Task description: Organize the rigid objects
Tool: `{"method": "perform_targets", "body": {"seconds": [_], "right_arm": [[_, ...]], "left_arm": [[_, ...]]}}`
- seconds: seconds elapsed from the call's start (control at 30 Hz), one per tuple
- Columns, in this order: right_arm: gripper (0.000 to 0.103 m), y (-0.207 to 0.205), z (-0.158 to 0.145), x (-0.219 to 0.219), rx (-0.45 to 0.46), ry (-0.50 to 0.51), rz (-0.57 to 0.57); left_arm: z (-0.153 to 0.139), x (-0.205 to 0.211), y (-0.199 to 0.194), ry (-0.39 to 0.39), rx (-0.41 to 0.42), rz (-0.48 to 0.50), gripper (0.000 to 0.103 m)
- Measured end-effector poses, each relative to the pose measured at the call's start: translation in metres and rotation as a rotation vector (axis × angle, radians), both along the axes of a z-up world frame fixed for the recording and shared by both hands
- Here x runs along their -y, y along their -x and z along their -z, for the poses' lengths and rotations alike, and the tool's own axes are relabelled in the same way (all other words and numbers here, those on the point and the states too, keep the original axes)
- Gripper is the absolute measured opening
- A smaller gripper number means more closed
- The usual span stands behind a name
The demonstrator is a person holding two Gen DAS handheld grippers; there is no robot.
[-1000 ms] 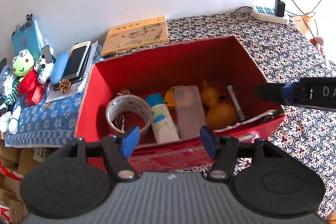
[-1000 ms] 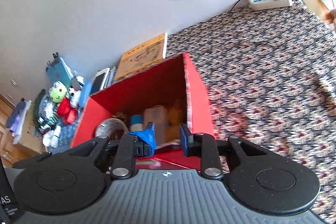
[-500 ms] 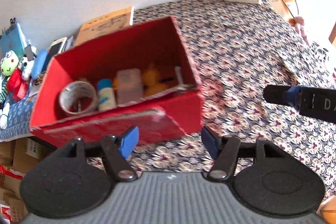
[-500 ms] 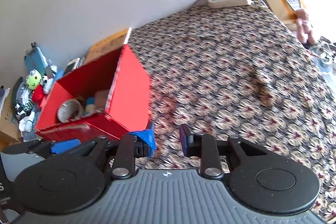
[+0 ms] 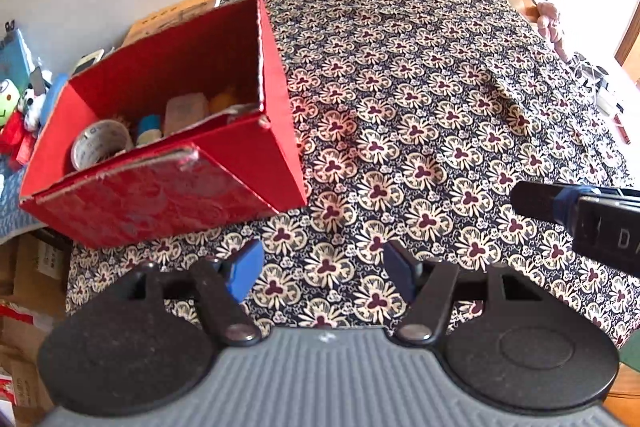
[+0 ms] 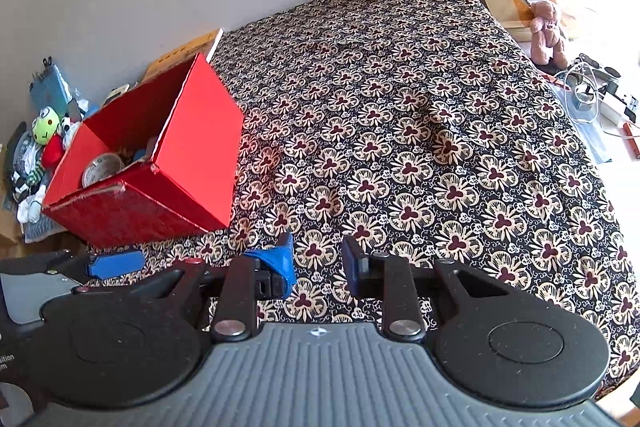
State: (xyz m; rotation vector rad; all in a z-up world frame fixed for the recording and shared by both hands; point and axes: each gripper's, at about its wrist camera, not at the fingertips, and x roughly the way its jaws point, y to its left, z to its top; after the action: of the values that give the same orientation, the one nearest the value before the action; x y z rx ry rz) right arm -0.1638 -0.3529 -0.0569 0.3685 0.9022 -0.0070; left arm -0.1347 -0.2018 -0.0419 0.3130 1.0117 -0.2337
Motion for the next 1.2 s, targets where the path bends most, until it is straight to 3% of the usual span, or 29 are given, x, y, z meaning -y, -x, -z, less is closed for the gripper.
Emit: {"method": "perform_targets", "body": {"seconds": [0.43, 0.73, 1.2], "right_arm": [[0.009, -0.024, -0.013, -0.040, 0.014, -0.026, -0.105], [0.009, -0.060, -0.032, -0.086, 0.047, -0.044, -0.157], [0.011, -0.120, -0.051, -0.154, 0.117, 0.007, -0.148]], "left_arm": [[-0.005, -0.021, -0.008, -0.073, 0.009, -0.087, 0.067], [-0.025, -0.072, -0.036, -0.033, 0.014, -0.137, 0.067], [-0.061, -0.147, -0.098, -0.038, 0.114, -0.194, 0.071]]}}
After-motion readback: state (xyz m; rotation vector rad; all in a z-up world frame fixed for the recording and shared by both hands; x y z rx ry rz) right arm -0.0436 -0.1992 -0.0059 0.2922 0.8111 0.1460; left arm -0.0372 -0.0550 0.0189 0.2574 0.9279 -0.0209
